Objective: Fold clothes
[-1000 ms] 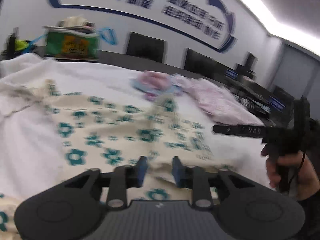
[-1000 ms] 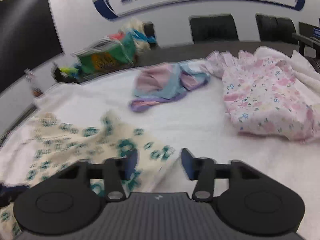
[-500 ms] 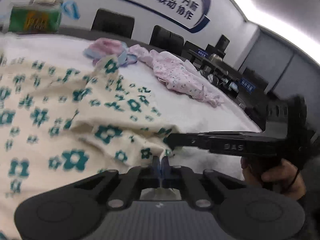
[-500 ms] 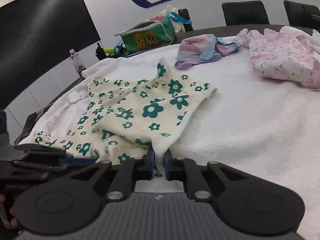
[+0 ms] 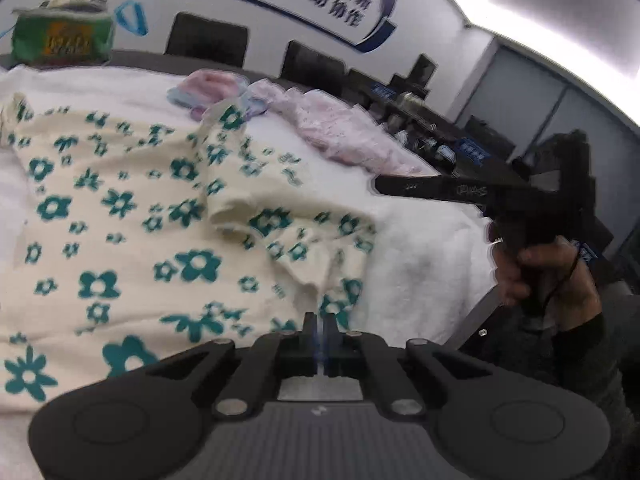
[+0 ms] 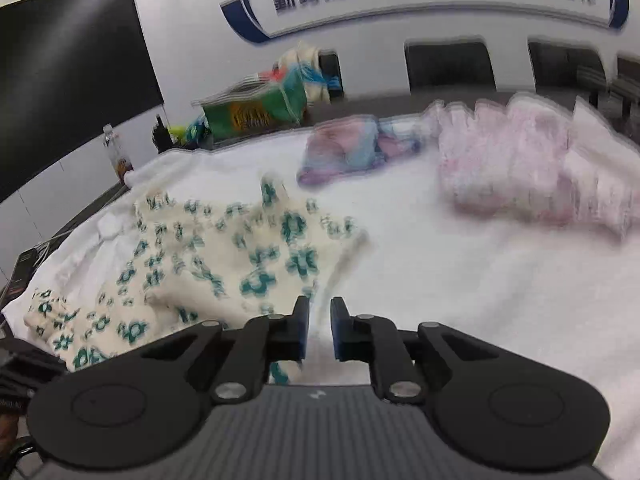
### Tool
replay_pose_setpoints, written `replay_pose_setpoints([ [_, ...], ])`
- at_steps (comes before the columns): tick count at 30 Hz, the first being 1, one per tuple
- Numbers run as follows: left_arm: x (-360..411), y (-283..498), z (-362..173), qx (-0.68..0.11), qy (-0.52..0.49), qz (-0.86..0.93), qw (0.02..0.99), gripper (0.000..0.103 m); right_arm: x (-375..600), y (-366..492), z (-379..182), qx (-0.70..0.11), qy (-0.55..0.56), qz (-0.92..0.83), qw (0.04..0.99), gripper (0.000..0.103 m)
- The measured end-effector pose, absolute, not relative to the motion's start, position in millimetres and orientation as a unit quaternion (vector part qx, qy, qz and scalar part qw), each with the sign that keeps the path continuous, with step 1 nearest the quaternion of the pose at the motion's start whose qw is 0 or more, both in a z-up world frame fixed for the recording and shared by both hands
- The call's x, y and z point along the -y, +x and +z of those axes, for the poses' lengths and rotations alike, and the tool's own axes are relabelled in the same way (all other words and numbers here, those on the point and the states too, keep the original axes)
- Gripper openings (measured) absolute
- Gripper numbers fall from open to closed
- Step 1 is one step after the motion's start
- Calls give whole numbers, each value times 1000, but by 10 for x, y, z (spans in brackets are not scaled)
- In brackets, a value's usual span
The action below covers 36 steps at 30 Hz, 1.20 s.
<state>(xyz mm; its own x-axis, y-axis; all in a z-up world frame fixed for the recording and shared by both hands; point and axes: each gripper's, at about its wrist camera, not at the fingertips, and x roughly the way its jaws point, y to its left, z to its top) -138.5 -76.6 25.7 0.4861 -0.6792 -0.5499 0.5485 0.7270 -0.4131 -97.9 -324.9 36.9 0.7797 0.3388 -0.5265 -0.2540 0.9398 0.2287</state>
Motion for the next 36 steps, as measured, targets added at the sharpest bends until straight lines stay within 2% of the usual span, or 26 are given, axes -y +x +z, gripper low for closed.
replay_pose_setpoints([
  [3,669,-1371,364,-340,-102,-358,864,9,2900,-878,283,-316,49,198,927,12],
  [5,501,-1338,424,-325,-98,-330,881,11,2669,-789,98,-366,5,201,909,12],
  [7,277,-1310,459,-312,-93,-292,899,18,2632,-809,148,-352,2,199,915,12],
  [8,153,-1288,466,-309,-92,-275,906,26,2680,-823,239,-330,28,200,922,13],
  [9,21,-1262,467,-307,-96,-254,912,29,2712,-830,324,-304,52,201,930,14],
  [11,-216,-1209,476,-301,-104,-214,923,29,2601,-764,423,-266,56,197,942,14],
  [14,-630,-1194,509,-281,-103,-134,945,32,2095,-535,258,-313,-29,210,926,14],
  [16,-939,-1152,549,-276,-99,-83,952,38,1842,-447,148,-345,-80,212,911,14],
  [18,-1224,-1011,662,-279,-97,-49,954,40,1762,-401,272,-341,-81,217,911,15],
  [19,-1357,-888,746,-277,-102,-44,954,42,1758,-379,398,-328,-66,222,916,23],
  [20,-1486,-759,829,-275,-108,-40,954,53,1717,-335,535,-308,-55,231,921,35],
  [21,-1584,-567,899,-278,-119,-50,952,60,1626,-274,659,-288,-57,243,925,39],
  [27,-1985,581,930,-346,-250,-45,903,57,385,559,1026,-256,-127,333,899,40],
  [30,-2177,925,775,-365,-341,10,866,55,-301,1171,980,-277,-172,353,877,34],
  [32,-2271,1078,671,-365,-383,22,848,54,-635,1514,834,-302,-205,339,867,21],
  [36,-2314,1282,450,-370,-415,18,831,55,-824,1757,565,-332,-209,344,853,19],
])
